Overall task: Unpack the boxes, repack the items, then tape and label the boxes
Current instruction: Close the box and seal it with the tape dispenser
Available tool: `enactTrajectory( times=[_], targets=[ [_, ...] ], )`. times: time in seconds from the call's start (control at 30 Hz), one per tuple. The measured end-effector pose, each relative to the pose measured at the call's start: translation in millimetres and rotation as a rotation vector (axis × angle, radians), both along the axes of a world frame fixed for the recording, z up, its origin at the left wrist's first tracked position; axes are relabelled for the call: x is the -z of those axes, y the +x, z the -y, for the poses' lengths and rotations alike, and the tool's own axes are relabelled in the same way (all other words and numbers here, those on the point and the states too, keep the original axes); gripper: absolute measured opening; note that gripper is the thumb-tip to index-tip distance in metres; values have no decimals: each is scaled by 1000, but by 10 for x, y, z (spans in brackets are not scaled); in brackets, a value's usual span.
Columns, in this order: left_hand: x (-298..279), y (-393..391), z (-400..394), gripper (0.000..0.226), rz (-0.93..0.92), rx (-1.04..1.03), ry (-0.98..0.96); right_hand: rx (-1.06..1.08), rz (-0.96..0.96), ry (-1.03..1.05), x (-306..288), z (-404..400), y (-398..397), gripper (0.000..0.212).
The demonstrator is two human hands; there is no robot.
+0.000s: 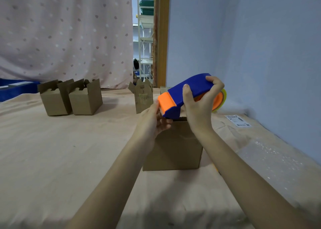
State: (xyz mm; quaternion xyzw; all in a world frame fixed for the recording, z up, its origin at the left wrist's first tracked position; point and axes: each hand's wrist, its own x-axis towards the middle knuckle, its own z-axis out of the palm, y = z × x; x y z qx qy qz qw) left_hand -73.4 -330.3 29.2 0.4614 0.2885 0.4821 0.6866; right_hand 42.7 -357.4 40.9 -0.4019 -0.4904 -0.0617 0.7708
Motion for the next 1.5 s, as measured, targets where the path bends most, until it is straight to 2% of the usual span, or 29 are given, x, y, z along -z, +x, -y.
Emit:
enactTrajectory(
  times=[0.1,0.2,0.47,0.5,0.63,0.8,1.0,1.2,1.37,1.5],
  targets=[
    [2,-9,-21,26,10,-28,-53,-6,-43,-3,25,-20,-23,46],
    [-8,-27,-30,34,29,9,-73,-11,-108,2,35,-47,-35,45],
    [29,5,-48,31,203,66,-209,6,-202,34,92,-128,-53,44],
    [44,16,-41,31,191,51,-194,6,-212,43,92,-131,-55,45],
    [101,77,-46,23,-74,-171,41,22,-176,51,91,-119,-114,58],
    [147,73,-120,28,-251,-347,284,36,-99,11,89,-129,-125,64],
    [135,-14,-227,29,-294,-397,318,-17,-201,-59,-11,-211,-66,60],
    [210,-68,-321,27,-331,-434,350,23,-167,-119,42,-327,83,59],
    [291,-79,-359,30,-291,-392,222,32,-175,-209,249,-470,82,57],
    [314,-164,-412,25,-130,-347,69,34,-246,-260,293,-488,139,57]
  ],
)
